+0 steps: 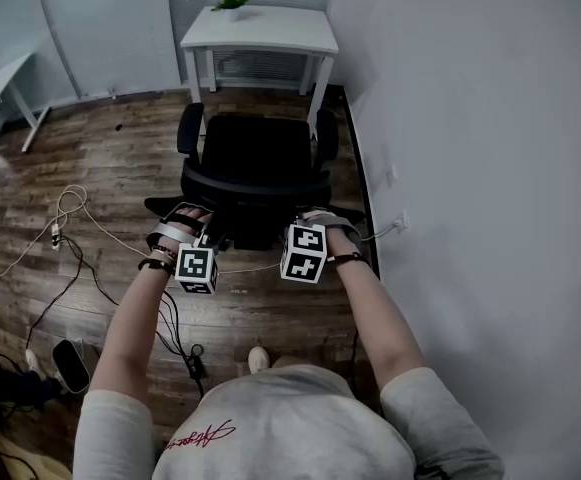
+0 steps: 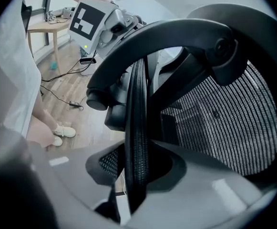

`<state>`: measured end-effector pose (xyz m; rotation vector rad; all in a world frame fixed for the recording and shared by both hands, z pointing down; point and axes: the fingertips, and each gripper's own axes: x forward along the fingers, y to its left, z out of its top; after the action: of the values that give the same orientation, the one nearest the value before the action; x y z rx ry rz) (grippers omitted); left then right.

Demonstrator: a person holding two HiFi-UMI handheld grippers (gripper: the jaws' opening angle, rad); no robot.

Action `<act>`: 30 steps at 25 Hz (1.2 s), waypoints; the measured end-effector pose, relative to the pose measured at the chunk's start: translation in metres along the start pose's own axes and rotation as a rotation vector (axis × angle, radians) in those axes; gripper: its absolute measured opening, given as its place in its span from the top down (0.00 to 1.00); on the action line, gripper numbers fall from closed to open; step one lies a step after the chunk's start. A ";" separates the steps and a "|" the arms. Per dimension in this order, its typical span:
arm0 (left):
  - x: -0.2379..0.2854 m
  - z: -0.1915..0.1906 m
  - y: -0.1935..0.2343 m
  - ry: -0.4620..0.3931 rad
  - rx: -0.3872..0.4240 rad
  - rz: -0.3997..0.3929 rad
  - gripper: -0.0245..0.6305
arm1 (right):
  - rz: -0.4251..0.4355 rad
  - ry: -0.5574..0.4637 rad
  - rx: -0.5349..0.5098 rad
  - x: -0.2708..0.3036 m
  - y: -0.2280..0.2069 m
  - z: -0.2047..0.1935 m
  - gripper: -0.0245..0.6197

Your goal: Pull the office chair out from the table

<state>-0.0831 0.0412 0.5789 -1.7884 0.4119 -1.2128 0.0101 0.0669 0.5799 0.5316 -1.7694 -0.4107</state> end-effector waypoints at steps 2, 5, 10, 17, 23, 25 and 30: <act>-0.004 0.001 -0.005 0.005 0.000 0.000 0.80 | -0.002 -0.001 -0.001 -0.003 0.006 0.001 0.80; -0.009 0.006 -0.008 0.005 -0.001 -0.002 0.80 | -0.005 -0.002 -0.005 -0.008 0.012 -0.001 0.80; -0.023 0.013 -0.018 0.002 -0.003 -0.001 0.80 | 0.005 -0.004 -0.004 -0.016 0.027 0.003 0.80; -0.039 0.022 -0.035 0.011 -0.008 -0.002 0.80 | 0.009 -0.006 -0.005 -0.026 0.049 0.004 0.80; -0.046 0.027 -0.036 0.010 -0.014 -0.003 0.80 | 0.023 -0.006 -0.004 -0.032 0.053 0.005 0.80; -0.047 0.029 -0.036 0.010 -0.016 -0.003 0.80 | 0.028 -0.005 -0.004 -0.033 0.054 0.004 0.80; -0.046 0.027 -0.036 0.020 -0.017 -0.006 0.80 | 0.013 -0.007 -0.013 -0.033 0.053 0.004 0.80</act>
<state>-0.0887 0.1056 0.5798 -1.7944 0.4303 -1.2354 0.0058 0.1294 0.5801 0.5096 -1.7748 -0.4148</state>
